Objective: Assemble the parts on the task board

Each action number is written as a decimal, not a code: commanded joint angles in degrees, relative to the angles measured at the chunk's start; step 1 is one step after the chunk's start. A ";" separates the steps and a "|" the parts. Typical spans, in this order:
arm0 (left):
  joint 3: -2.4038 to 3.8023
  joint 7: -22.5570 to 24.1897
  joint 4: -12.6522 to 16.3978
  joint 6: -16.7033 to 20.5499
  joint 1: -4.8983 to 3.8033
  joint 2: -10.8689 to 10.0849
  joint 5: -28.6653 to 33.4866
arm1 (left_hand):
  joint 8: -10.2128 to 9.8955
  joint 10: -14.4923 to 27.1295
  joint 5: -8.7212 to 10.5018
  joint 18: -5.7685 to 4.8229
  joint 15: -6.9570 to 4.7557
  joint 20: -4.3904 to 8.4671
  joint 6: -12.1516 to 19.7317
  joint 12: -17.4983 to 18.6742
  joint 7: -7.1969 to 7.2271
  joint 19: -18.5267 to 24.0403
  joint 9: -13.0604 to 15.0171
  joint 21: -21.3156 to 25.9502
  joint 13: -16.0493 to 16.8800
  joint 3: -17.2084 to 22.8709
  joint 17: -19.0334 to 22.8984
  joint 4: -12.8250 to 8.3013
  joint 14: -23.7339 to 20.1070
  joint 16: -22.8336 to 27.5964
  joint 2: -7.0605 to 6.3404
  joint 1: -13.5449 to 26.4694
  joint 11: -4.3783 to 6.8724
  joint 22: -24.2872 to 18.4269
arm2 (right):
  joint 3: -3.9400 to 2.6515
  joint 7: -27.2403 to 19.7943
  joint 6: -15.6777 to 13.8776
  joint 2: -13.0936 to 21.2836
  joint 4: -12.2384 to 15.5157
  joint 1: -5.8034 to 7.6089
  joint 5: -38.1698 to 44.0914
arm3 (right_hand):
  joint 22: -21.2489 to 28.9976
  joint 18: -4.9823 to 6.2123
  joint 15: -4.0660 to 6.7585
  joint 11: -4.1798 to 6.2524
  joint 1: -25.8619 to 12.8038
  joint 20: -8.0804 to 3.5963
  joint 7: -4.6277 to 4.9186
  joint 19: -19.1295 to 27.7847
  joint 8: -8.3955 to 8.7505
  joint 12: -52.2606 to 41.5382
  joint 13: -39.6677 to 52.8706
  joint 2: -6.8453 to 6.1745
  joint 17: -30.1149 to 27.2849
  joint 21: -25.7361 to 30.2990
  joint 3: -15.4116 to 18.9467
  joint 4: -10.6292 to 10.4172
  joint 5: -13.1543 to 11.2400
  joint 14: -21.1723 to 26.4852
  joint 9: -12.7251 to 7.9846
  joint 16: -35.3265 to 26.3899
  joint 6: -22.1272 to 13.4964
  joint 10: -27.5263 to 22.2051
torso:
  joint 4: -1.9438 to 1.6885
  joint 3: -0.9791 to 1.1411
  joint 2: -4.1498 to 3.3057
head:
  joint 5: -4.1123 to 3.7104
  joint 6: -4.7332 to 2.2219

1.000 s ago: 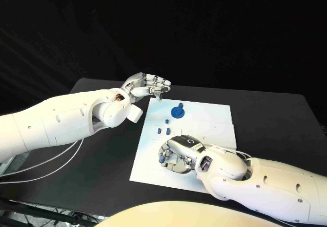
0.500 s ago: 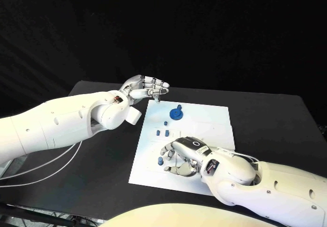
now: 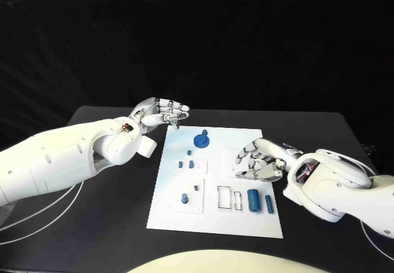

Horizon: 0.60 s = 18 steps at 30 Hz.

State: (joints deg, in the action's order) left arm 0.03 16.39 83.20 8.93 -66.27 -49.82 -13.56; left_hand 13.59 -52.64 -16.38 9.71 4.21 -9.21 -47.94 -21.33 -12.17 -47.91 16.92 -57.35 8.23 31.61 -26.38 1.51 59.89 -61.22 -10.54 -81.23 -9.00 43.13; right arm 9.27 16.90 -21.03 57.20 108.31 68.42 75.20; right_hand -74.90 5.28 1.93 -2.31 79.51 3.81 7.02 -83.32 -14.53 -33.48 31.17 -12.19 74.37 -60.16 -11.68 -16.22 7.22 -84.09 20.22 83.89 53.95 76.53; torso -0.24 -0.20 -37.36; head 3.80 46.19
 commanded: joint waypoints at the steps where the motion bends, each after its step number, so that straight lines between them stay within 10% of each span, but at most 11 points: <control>1: -0.05 0.22 0.06 -0.87 -0.06 -0.11 0.58 | 0.29 0.54 -0.17 0.91 -0.05 -0.32 0.45 -0.26 -0.78 -0.27 0.00 0.39 0.09 -0.35 -0.07 -0.08 -0.29 -0.21 0.17 0.08 0.06 -0.06 | 0.31 3.32 5.73 3.00 0.99 0.33 -9.43 | -9.34 -1.03 0.03 -0.12 -0.61 0.38 -0.08 -0.89 -4.04 -36.99 37.31 1.60 2.39 -2.49 3.21 0.11 0.17 -3.45 1.57 1.20 -1.88 2.64 | 0.34 -0.10 0.26 | -1.85 0.21; 8: -0.23 0.25 0.16 -1.03 -0.05 -0.18 0.67 | 0.29 0.54 -0.17 0.91 -0.05 -0.32 0.45 -0.26 -0.78 -0.27 0.00 0.39 0.09 -0.35 -0.07 -0.08 -0.29 -0.21 0.17 0.08 0.06 -0.06 | 0.89 7.11 6.56 8.32 2.63 -0.53 -7.30 | -10.70 -1.93 0.24 0.55 -4.41 0.02 -0.74 -2.42 -8.31 -50.01 51.83 3.67 9.74 -9.05 7.73 -0.43 0.07 -4.81 3.65 4.16 -0.77 8.90 | 0.55 -0.04 0.52 | -3.67 0.29; 18: -0.32 0.26 0.25 -1.21 -0.03 -0.13 0.69 | 0.32 0.55 -0.17 0.91 -0.05 -0.32 0.46 -0.32 -0.78 -0.29 0.01 0.42 0.10 -0.37 -0.06 -0.08 -0.30 -0.21 0.14 0.07 0.06 -0.08 | 1.47 12.90 4.51 9.17 2.86 -3.65 -5.02 | -11.18 -2.30 0.67 1.08 -8.31 -0.39 -1.36 -2.88 -8.45 -50.59 53.02 5.10 11.73 -11.64 15.05 -0.63 0.14 -5.14 4.90 4.88 0.48 9.47 | 0.41 -0.04 0.42 | -4.99 0.13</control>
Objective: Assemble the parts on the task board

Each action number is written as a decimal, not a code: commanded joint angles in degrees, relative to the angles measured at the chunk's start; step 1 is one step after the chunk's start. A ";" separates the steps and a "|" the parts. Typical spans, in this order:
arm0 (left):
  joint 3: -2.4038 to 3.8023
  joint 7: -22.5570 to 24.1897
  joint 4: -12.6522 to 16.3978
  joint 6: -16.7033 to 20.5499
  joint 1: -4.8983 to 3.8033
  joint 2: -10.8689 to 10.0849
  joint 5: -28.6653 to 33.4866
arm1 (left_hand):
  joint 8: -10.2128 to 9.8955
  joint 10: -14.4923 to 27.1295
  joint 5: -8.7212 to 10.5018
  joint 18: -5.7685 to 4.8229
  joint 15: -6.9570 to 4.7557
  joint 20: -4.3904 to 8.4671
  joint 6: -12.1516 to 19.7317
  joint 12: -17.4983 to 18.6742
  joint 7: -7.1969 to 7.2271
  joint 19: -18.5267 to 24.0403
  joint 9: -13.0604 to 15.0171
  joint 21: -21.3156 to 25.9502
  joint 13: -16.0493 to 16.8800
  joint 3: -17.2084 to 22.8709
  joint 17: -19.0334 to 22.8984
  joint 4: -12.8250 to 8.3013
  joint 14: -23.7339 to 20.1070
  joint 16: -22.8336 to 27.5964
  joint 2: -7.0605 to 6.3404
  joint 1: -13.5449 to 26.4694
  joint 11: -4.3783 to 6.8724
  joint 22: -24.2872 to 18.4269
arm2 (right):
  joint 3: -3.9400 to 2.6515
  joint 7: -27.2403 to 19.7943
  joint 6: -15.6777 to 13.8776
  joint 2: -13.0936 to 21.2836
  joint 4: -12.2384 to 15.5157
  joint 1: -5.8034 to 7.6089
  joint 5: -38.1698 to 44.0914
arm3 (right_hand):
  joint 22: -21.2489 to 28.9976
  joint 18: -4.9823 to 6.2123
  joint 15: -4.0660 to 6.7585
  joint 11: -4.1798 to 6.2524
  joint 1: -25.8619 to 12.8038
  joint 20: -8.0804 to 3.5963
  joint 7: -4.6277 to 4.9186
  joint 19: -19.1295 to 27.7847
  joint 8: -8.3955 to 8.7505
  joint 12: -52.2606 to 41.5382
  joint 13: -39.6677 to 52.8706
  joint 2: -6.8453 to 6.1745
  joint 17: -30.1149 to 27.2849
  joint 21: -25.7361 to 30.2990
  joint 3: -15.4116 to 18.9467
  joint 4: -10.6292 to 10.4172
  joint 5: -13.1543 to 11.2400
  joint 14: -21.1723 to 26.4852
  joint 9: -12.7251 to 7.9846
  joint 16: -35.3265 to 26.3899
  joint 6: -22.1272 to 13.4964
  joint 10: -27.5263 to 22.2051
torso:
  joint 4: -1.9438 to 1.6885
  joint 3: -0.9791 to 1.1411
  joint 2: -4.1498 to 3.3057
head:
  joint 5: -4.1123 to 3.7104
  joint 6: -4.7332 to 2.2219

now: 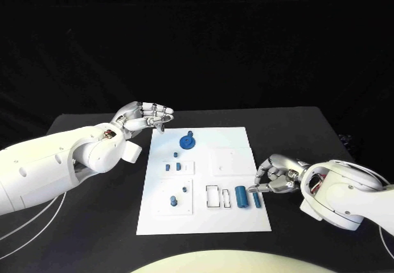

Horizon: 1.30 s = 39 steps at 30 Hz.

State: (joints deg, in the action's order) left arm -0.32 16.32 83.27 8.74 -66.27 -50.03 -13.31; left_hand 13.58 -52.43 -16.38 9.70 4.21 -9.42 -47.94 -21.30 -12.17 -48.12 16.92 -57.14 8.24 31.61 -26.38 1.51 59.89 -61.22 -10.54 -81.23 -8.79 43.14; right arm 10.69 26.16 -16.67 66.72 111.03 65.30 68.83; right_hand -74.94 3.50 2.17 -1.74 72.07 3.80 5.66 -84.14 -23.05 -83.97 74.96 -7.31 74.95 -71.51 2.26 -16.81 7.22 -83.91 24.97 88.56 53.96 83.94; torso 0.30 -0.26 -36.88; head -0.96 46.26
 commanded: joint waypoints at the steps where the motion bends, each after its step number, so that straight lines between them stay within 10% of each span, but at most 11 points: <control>1: 0.02 0.33 0.19 -1.02 -0.03 0.06 0.45 | 0.32 0.34 -0.17 0.92 -0.05 -0.11 0.46 -0.34 -0.78 -0.07 0.01 0.20 0.09 -0.37 -0.06 -0.08 -0.31 -0.21 0.15 0.07 -0.14 -0.08 | 0.07 3.82 -0.05 -0.57 0.14 -0.85 1.41 | -11.16 -0.53 0.44 0.52 -1.12 -0.39 -0.01 -2.07 0.09 -0.03 9.19 0.36 11.18 -0.38 1.50 -0.04 0.15 -5.32 0.21 0.23 0.49 2.03 | -0.12 0.01 -0.06 | -0.24 0.07; 39: 0.01 0.13 -0.19 -1.29 -0.03 -0.03 0.54 | 0.40 0.47 -0.17 0.90 -0.03 -0.12 0.51 -0.52 -0.81 -0.11 0.02 0.30 0.09 -0.43 -0.05 0.04 -0.35 -0.20 0.17 0.16 -0.18 -0.17 | 0.15 4.65 0.92 -8.20 -4.26 -4.76 4.04 | -11.30 -0.62 0.90 1.14 -0.95 -0.70 -0.77 -2.11 -1.08 0.16 9.45 2.67 11.81 -1.23 4.36 0.19 0.18 -5.43 2.24 0.42 2.19 2.14 | -0.09 -0.10 -0.01 | 0.81 1.00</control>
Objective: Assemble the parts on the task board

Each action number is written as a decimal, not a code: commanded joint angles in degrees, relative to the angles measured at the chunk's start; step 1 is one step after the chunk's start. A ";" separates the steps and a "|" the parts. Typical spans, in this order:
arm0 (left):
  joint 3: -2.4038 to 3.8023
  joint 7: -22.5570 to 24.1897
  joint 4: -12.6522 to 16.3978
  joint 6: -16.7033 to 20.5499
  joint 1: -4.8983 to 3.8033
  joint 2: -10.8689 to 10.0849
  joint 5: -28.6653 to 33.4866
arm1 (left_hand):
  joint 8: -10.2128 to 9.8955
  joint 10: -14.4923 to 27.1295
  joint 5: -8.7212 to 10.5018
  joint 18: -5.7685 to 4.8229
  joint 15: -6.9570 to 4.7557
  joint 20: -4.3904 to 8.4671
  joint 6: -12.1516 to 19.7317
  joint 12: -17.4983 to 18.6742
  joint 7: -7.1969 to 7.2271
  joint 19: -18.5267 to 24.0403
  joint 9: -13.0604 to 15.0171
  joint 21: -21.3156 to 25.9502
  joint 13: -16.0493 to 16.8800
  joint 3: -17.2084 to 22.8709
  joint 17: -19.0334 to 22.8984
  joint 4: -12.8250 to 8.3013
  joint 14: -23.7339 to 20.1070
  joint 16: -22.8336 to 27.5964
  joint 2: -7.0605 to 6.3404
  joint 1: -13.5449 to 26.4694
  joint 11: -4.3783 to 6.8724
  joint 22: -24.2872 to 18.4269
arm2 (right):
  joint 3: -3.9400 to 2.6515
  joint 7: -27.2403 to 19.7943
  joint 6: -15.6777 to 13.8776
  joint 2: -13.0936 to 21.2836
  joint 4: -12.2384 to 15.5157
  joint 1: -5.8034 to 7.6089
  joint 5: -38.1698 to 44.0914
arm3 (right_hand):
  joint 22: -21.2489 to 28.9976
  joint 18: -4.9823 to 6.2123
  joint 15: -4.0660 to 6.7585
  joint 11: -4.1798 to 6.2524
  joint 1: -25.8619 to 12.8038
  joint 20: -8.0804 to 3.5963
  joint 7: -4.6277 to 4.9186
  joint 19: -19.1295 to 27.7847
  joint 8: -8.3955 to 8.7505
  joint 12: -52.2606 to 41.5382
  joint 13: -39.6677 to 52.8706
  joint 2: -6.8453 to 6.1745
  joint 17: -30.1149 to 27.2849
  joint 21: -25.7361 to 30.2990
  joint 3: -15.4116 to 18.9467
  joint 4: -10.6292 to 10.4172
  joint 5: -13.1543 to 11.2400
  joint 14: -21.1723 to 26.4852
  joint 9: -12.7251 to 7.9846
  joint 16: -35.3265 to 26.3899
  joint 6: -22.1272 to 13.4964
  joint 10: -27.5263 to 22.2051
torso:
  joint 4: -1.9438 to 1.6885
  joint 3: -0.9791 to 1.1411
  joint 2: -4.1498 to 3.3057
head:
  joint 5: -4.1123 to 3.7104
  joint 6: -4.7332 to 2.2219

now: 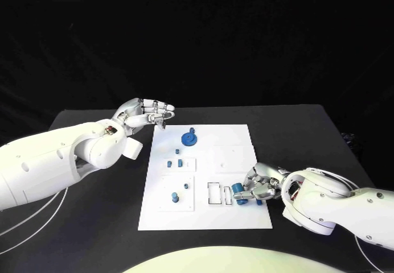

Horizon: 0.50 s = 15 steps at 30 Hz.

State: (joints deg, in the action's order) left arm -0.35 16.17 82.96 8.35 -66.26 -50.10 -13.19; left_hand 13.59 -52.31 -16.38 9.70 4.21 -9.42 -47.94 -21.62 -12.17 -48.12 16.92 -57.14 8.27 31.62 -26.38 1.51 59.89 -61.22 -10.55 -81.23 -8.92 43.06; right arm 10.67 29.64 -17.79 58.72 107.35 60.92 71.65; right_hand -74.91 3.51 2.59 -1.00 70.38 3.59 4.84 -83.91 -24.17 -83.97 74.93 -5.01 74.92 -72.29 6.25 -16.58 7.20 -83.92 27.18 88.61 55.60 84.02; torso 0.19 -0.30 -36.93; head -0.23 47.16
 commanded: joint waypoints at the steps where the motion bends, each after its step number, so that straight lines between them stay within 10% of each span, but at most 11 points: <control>1: 0.04 0.26 0.13 -0.90 -0.04 0.03 0.43 | 0.40 0.35 -0.17 0.90 -0.03 -0.12 0.51 -0.20 -0.81 -0.12 0.03 0.31 0.07 -0.43 -0.05 0.04 -0.35 -0.20 0.18 0.16 -0.05 -0.10 | 0.17 1.34 2.13 -0.28 -0.73 -0.41 1.32 | -11.34 -0.64 0.53 0.45 1.19 -0.53 0.00 -2.34 -0.02 0.13 9.53 0.52 11.83 -0.50 0.41 -0.02 0.20 -5.42 0.17 0.37 0.62 2.10 | 0.02 -0.06 0.04 | 0.08 0.07; 15: 0.04 -0.01 0.22 -1.16 -0.04 -0.01 0.48 | 0.42 0.42 -0.17 0.90 0.00 -0.15 0.55 -0.27 -0.83 -0.13 0.03 0.38 0.07 -0.47 -0.04 0.19 -0.36 -0.21 0.23 0.30 -0.06 -0.15 | 0.18 0.94 -0.34 -0.50 -0.63 -0.71 -0.18 | -11.57 -0.82 1.04 1.07 8.63 -1.00 -0.67 -2.54 -0.16 -0.25 10.22 2.38 12.21 -1.76 -0.91 0.36 0.32 -5.50 1.59 0.48 1.78 2.65 | 0.04 -0.06 0.04 | -0.30 -0.35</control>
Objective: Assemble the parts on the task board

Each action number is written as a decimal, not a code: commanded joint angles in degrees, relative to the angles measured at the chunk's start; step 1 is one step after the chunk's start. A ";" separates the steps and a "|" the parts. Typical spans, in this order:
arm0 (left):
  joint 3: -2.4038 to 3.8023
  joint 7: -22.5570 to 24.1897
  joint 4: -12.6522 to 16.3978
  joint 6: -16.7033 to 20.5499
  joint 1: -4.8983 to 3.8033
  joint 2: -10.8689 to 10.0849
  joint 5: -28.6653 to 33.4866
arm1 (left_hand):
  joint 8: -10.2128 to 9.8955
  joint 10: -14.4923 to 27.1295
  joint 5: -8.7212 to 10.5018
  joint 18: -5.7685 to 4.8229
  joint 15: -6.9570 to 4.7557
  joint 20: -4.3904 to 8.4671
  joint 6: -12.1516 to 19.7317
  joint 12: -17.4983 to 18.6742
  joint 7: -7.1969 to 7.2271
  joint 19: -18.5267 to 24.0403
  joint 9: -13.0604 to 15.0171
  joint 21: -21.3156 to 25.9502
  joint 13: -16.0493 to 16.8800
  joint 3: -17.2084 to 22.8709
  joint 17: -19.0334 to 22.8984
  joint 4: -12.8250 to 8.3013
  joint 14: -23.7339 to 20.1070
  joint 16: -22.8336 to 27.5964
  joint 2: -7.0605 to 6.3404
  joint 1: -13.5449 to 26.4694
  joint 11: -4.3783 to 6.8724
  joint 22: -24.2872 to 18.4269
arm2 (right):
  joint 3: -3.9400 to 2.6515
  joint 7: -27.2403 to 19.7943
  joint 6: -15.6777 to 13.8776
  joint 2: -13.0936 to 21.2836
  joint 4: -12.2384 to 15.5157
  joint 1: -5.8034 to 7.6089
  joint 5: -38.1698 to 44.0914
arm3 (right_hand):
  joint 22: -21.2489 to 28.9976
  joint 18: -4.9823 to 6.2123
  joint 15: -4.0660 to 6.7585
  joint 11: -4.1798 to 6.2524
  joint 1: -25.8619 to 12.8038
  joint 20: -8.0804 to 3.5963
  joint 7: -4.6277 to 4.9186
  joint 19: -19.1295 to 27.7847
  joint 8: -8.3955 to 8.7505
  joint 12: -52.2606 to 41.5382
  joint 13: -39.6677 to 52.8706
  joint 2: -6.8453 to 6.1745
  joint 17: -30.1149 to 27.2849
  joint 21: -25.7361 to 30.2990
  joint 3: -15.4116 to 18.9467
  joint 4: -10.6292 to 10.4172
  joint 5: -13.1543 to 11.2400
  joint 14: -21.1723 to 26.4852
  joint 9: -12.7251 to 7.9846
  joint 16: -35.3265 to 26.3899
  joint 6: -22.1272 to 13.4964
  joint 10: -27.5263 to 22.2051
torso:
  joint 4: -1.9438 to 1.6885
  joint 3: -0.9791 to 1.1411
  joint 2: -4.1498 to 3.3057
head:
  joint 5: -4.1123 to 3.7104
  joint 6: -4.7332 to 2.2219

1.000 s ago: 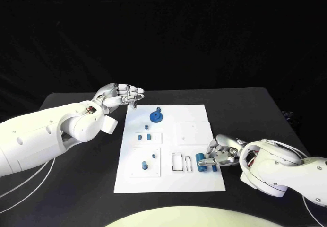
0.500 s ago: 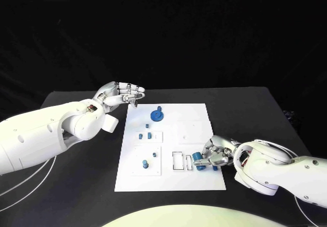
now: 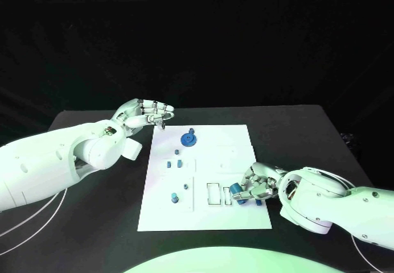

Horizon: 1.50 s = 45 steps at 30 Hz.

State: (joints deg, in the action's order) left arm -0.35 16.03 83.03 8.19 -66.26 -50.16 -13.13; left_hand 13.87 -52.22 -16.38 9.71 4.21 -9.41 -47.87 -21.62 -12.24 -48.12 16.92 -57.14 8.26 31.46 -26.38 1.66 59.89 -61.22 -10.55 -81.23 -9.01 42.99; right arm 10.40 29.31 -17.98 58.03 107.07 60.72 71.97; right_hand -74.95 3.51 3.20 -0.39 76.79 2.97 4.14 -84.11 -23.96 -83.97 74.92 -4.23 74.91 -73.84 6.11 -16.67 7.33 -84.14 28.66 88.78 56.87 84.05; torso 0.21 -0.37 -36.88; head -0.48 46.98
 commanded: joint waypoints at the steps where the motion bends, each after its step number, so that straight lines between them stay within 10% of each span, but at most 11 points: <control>1: 0.04 0.13 0.16 -1.02 -0.04 0.05 0.41 | 0.14 0.33 -0.17 0.89 0.00 -0.15 0.48 -0.27 -0.76 -0.13 0.03 0.38 0.07 -0.31 -0.04 0.03 -0.36 -0.21 0.23 0.30 0.03 -0.08 | 0.45 1.12 -0.76 0.28 -0.18 -0.51 -1.08 | -11.55 -0.83 0.49 0.54 2.33 -0.42 -0.07 -2.35 -0.49 -0.33 10.32 1.71 12.21 -0.31 -0.82 0.36 0.18 -5.28 0.22 0.30 0.79 2.69 | 0.02 0.02 0.00 | -0.05 -0.22; 13: 0.04 0.83 0.41 -0.11 -0.04 0.12 0.42 | 0.17 0.35 -0.21 0.90 -0.02 -0.15 0.48 -0.34 -0.73 -0.15 0.03 0.41 0.08 -0.24 -0.04 0.01 -0.36 -0.22 0.31 0.20 0.06 -0.11 | 0.16 -1.46 -7.05 1.84 3.31 1.91 -10.24 | -11.72 -0.95 0.89 1.02 3.03 -0.74 -0.58 -2.53 -0.68 -0.19 10.27 2.82 12.61 -1.11 -1.47 0.27 0.24 -5.36 0.59 0.43 1.60 2.77 | -0.15 -0.13 0.07 | 0.05 -0.84; 45: -0.14 0.34 1.16 -0.44 -0.03 0.15 0.37 | 0.33 0.36 -0.31 0.94 -0.13 -0.06 0.43 -0.65 -0.67 -0.27 0.07 0.37 0.10 0.09 -0.01 -0.22 -0.37 -0.22 0.57 -0.31 0.13 -0.12 | 0.09 -0.13 -2.19 -7.75 -0.95 0.73 -6.69 | -11.66 -0.93 1.20 1.36 -4.93 -1.07 -1.00 -2.43 -1.19 0.05 10.41 4.80 12.55 -1.07 0.14 -0.04 0.10 -5.35 2.12 0.39 2.92 2.99 | 0.00 0.10 -0.12 | 0.82 -0.60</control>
State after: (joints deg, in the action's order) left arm -0.52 16.06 83.99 8.33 -66.25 -50.09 -13.05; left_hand 13.87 -52.22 -16.38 9.70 4.21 -9.41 -47.73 -21.92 -12.38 -48.11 16.92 -56.95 8.30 31.46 -26.38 1.66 59.89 -61.22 -10.24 -81.54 -9.01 42.94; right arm 10.44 28.67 -21.74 50.46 106.37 61.66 61.75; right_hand -74.91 3.50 4.01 0.52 71.93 2.36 4.82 -83.90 -25.54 -83.96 74.91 1.02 74.94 -74.66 5.97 -16.71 7.33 -84.14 30.90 88.99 58.27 84.14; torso 0.25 -0.27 -36.97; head 0.37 46.36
